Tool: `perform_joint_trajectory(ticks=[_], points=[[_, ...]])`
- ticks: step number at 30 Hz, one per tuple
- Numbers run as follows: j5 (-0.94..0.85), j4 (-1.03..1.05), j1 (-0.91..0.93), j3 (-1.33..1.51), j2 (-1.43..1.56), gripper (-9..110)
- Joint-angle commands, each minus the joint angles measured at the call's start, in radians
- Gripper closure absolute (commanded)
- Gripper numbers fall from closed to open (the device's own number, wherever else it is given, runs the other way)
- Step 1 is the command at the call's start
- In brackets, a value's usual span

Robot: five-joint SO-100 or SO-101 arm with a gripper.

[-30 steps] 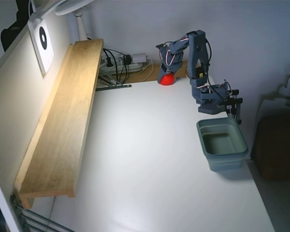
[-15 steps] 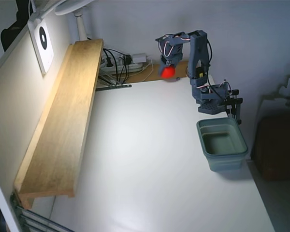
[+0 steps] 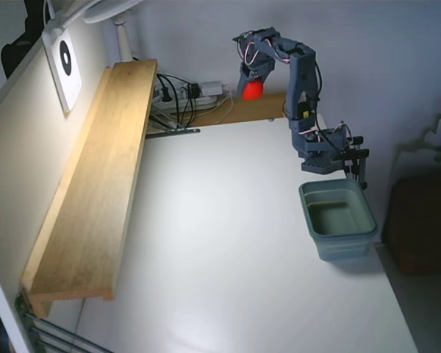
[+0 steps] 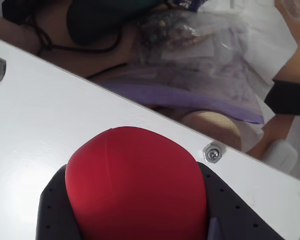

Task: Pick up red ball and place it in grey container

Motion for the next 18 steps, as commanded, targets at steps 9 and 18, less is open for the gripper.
perform_joint_trajectory(ticks=[9, 18], points=[[0.002, 0.259, 0.007, -0.371, -0.047, 78], [0.002, 0.324, 0.007, -0.466, -0.078, 78]])
